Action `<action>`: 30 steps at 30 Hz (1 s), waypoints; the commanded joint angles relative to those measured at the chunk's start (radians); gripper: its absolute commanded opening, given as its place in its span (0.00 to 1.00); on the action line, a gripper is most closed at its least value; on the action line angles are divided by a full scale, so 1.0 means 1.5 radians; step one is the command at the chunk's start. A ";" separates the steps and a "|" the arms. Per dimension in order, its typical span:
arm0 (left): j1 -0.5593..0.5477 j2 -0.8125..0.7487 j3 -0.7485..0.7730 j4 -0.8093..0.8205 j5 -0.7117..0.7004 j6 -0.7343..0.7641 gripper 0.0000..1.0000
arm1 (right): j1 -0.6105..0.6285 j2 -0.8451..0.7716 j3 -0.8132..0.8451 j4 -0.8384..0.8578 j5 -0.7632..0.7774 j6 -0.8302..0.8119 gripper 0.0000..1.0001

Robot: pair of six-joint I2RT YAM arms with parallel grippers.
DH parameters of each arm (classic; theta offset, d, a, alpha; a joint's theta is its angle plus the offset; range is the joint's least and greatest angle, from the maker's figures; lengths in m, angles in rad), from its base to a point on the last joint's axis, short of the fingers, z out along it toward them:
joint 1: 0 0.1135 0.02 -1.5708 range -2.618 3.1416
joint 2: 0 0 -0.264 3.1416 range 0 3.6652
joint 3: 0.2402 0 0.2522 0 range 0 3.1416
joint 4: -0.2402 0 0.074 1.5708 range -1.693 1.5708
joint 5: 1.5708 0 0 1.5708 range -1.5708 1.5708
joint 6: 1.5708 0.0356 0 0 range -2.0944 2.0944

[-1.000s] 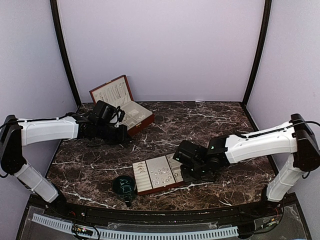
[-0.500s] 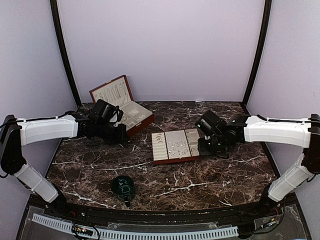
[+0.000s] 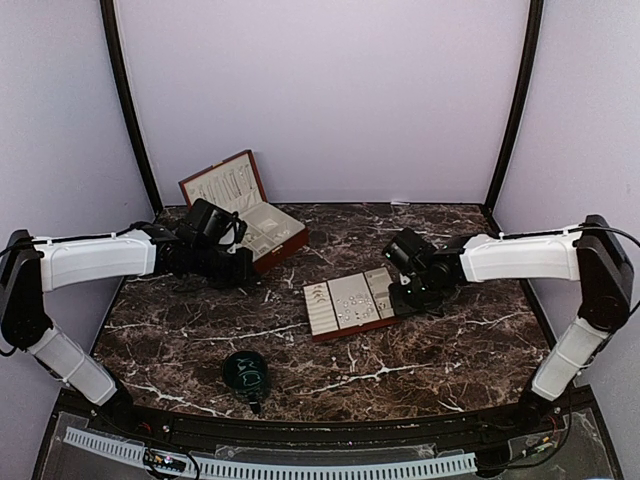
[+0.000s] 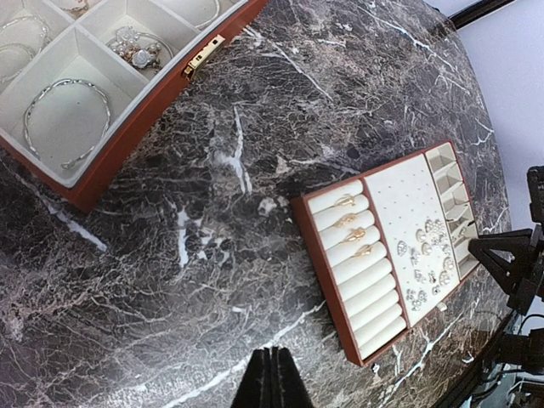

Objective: Organize the mixed jewelry
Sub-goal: Place the compartment layer at the center of the board.

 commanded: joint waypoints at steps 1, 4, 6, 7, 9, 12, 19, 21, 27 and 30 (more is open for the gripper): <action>0.000 -0.013 0.014 -0.003 0.017 0.020 0.00 | 0.010 0.036 0.047 0.097 -0.018 -0.021 0.00; 0.000 -0.010 0.014 -0.004 0.024 0.024 0.00 | 0.023 0.069 0.069 0.110 -0.017 -0.026 0.00; 0.000 -0.005 0.014 -0.008 0.026 0.021 0.00 | 0.032 0.089 0.082 0.121 -0.018 -0.027 0.00; 0.000 -0.003 0.015 -0.011 0.027 0.018 0.00 | 0.036 0.099 0.089 0.125 -0.020 -0.027 0.00; 0.000 0.002 0.016 -0.016 0.033 0.010 0.00 | 0.044 0.115 0.101 0.136 -0.026 -0.028 0.00; -0.003 0.004 0.006 -0.004 0.043 -0.007 0.00 | 0.045 0.128 0.107 0.147 -0.042 -0.023 0.00; -0.015 0.012 -0.020 0.035 0.062 -0.039 0.00 | 0.030 0.090 0.083 0.146 -0.047 -0.030 0.36; -0.019 0.015 -0.024 0.047 0.069 -0.045 0.00 | 0.022 0.065 0.073 0.144 -0.050 -0.037 0.43; -0.040 0.025 -0.016 0.084 0.101 -0.053 0.00 | 0.021 -0.015 0.032 0.221 -0.180 -0.086 0.50; -0.056 0.034 -0.008 0.087 0.114 -0.053 0.00 | 0.025 -0.036 0.011 0.287 -0.284 -0.107 0.43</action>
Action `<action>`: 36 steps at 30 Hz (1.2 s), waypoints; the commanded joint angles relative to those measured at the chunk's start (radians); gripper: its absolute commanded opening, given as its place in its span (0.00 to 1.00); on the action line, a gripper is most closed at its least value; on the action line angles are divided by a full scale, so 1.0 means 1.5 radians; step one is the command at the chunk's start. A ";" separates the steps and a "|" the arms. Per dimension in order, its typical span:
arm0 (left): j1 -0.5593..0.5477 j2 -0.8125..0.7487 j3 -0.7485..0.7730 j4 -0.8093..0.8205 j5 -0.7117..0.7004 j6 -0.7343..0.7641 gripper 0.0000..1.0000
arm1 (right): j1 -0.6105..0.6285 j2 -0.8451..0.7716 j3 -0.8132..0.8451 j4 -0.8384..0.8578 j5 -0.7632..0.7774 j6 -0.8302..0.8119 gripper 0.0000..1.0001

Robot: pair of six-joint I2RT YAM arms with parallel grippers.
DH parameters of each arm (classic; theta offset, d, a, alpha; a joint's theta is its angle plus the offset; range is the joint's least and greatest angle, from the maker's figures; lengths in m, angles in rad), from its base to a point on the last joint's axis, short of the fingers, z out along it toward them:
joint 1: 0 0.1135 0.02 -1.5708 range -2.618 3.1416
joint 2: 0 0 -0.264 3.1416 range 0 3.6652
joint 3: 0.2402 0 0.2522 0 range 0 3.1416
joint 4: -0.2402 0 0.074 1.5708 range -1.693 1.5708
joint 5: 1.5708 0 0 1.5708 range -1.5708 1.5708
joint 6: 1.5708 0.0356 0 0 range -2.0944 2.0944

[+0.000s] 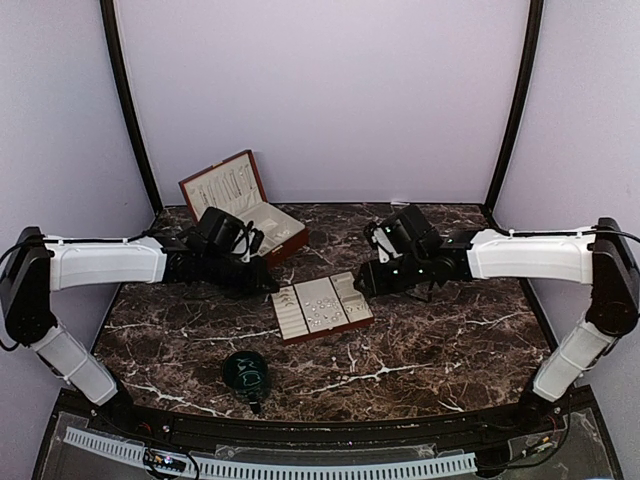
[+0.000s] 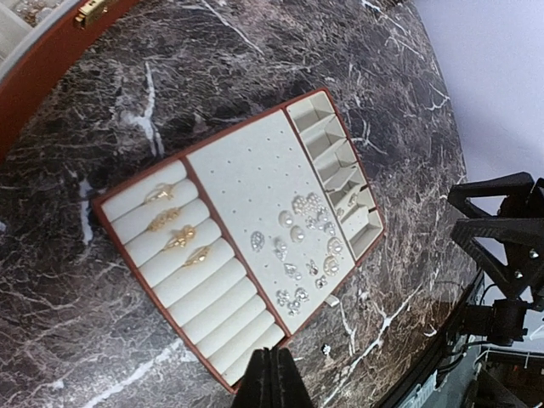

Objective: Organize the mixed jewelry
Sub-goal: Place the compartment layer at the center of the board, then pass from the left arm to the right

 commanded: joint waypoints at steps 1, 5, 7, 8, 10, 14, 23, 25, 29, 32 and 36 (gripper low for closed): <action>-0.023 0.013 0.013 0.025 0.035 -0.005 0.00 | 0.011 -0.030 -0.026 0.119 -0.164 -0.051 0.41; -0.037 0.025 0.022 0.024 0.061 -0.009 0.00 | 0.040 -0.012 -0.010 0.152 -0.224 -0.078 0.34; -0.042 0.026 0.021 0.029 0.077 -0.016 0.00 | 0.050 0.002 -0.005 0.166 -0.250 -0.079 0.31; -0.044 0.025 0.019 0.031 0.082 -0.020 0.00 | 0.054 0.011 -0.002 0.169 -0.255 -0.080 0.31; -0.048 0.021 0.014 0.038 0.092 -0.026 0.00 | 0.062 0.027 0.006 0.170 -0.263 -0.086 0.28; -0.056 0.018 0.001 0.062 0.121 -0.038 0.00 | 0.077 0.058 0.023 0.173 -0.295 -0.101 0.27; -0.065 0.007 -0.019 0.093 0.146 -0.036 0.00 | 0.082 0.081 0.025 0.192 -0.330 -0.116 0.25; -0.067 0.006 -0.020 0.098 0.153 -0.034 0.00 | 0.082 0.077 0.022 0.194 -0.333 -0.122 0.25; -0.069 0.005 -0.020 0.099 0.163 -0.030 0.00 | 0.082 0.077 0.023 0.194 -0.324 -0.128 0.25; -0.071 0.001 -0.023 0.107 0.167 -0.030 0.00 | 0.082 0.075 0.023 0.191 -0.312 -0.129 0.22; -0.074 0.000 -0.029 0.112 0.173 -0.030 0.00 | 0.082 0.067 0.014 0.196 -0.300 -0.129 0.22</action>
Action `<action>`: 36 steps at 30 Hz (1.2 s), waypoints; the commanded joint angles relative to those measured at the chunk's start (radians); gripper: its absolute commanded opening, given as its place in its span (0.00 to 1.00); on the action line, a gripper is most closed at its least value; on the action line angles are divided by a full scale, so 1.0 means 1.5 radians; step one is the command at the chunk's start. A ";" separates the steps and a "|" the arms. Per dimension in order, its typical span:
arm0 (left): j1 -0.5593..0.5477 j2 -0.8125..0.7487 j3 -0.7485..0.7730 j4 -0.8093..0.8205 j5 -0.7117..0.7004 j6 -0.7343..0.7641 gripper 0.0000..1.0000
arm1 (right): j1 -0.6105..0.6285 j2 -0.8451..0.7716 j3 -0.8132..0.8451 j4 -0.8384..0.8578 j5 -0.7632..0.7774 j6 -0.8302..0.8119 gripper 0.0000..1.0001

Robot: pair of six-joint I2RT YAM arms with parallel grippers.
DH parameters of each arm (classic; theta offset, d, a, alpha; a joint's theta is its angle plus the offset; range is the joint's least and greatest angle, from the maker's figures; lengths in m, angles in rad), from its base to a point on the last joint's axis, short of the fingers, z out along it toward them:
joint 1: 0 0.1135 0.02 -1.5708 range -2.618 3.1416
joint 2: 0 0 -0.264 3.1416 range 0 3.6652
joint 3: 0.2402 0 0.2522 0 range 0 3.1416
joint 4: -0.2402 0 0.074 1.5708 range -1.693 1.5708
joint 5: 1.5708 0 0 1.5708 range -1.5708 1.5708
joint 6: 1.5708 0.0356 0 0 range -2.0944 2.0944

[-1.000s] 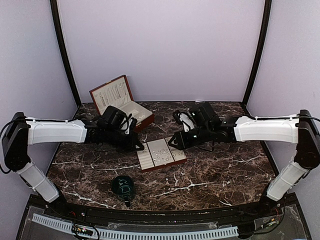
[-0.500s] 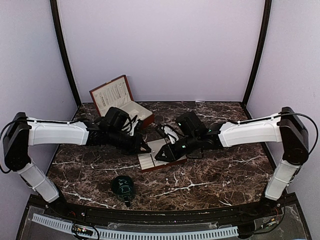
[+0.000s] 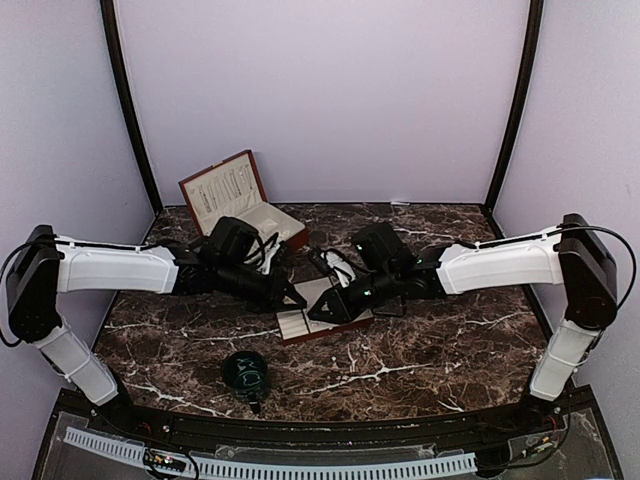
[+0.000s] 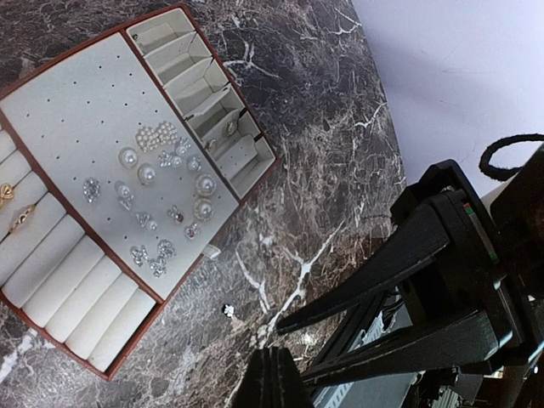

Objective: Organize the mixed jewelry
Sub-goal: Pass from the left arm to the right

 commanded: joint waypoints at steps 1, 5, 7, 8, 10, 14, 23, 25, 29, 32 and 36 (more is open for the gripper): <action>-0.007 -0.029 -0.017 0.017 0.017 0.006 0.00 | 0.005 -0.017 0.002 0.031 0.016 -0.007 0.23; -0.011 -0.029 -0.017 0.017 0.023 0.007 0.00 | 0.004 -0.025 -0.005 0.032 0.024 -0.009 0.24; -0.014 -0.030 -0.017 0.017 0.024 0.008 0.00 | 0.004 -0.028 -0.007 0.032 0.031 -0.011 0.23; -0.014 -0.030 -0.017 0.017 0.025 0.008 0.00 | 0.004 -0.028 -0.008 0.032 0.031 -0.012 0.23; -0.016 -0.032 -0.018 0.017 0.024 0.007 0.00 | 0.004 -0.027 -0.006 0.031 0.029 -0.013 0.20; -0.017 -0.031 -0.019 0.017 0.024 0.006 0.00 | 0.004 -0.024 -0.003 0.033 0.023 -0.015 0.16; -0.020 -0.032 -0.022 0.037 0.026 0.004 0.00 | 0.004 -0.020 -0.007 0.043 0.011 -0.012 0.02; -0.021 -0.032 -0.022 0.039 0.025 0.003 0.00 | 0.004 -0.020 -0.008 0.045 0.012 -0.011 0.00; -0.022 -0.038 -0.024 0.043 0.020 0.003 0.00 | 0.004 -0.021 -0.011 0.046 0.033 -0.007 0.00; -0.021 -0.045 -0.030 0.046 0.005 0.004 0.03 | 0.001 -0.031 -0.019 0.046 0.059 0.006 0.00; -0.021 -0.080 -0.054 0.062 -0.045 0.006 0.31 | -0.016 -0.049 -0.049 0.091 0.065 0.044 0.00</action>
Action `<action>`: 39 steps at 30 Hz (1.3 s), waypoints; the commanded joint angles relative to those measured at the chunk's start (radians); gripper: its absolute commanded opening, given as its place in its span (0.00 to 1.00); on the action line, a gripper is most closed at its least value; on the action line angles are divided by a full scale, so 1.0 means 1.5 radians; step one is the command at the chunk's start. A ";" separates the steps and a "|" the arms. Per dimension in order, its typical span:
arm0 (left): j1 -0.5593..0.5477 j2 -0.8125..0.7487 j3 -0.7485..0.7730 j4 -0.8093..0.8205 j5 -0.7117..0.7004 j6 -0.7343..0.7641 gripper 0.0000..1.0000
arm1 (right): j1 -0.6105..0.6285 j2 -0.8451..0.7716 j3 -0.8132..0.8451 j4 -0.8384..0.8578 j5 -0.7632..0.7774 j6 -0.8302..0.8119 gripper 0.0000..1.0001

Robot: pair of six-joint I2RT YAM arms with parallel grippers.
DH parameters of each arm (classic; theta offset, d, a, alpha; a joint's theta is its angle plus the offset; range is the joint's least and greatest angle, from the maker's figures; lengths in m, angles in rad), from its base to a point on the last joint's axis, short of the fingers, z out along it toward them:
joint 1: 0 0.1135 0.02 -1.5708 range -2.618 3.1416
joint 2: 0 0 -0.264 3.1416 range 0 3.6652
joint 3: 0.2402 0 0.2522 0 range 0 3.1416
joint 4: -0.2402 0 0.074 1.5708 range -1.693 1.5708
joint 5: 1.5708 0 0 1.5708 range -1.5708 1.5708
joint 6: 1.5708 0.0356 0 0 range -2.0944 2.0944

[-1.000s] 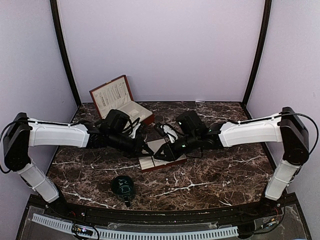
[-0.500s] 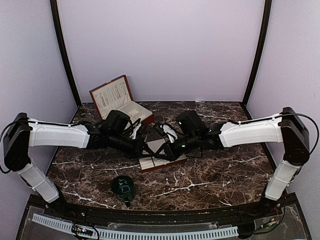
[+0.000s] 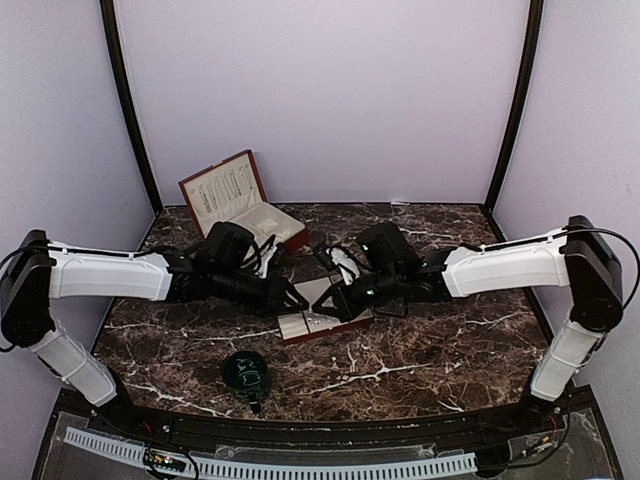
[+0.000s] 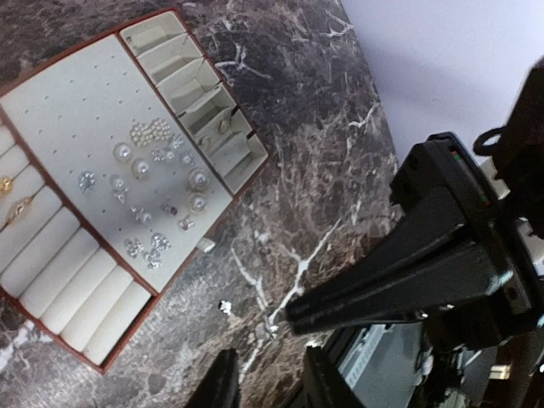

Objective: Organize the mixed jewelry
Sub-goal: Pass from the left arm to the right, then pass from the right arm to the left

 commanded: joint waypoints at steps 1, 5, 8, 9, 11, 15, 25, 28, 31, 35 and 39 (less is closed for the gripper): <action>-0.008 -0.070 -0.030 0.041 -0.048 0.006 0.38 | -0.022 -0.040 -0.040 0.071 0.024 0.049 0.00; -0.007 -0.104 -0.059 0.088 -0.083 0.011 0.51 | -0.042 -0.065 -0.070 0.123 -0.006 0.089 0.00; -0.008 -0.117 -0.075 0.139 -0.081 0.033 0.53 | -0.059 -0.085 -0.089 0.170 -0.044 0.126 0.00; -0.008 -0.125 -0.085 0.175 -0.080 0.047 0.54 | -0.064 -0.095 -0.096 0.189 -0.058 0.144 0.00; -0.010 -0.149 -0.111 0.238 -0.088 0.092 0.55 | -0.075 -0.111 -0.108 0.220 -0.083 0.189 0.00; -0.013 -0.194 -0.162 0.348 -0.119 0.188 0.55 | -0.086 -0.142 -0.111 0.239 -0.115 0.254 0.00; -0.024 -0.121 -0.082 0.417 0.046 0.179 0.44 | -0.086 -0.201 -0.163 0.369 -0.179 0.320 0.00; -0.032 -0.107 -0.073 0.433 0.057 0.165 0.42 | -0.085 -0.194 -0.168 0.411 -0.194 0.339 0.00; -0.035 -0.096 -0.068 0.445 0.065 0.153 0.36 | -0.085 -0.189 -0.171 0.434 -0.197 0.351 0.00; -0.036 -0.088 -0.072 0.473 0.071 0.130 0.29 | -0.085 -0.184 -0.170 0.445 -0.199 0.357 0.00; -0.036 -0.083 -0.082 0.497 0.074 0.113 0.21 | -0.085 -0.180 -0.169 0.446 -0.204 0.358 0.00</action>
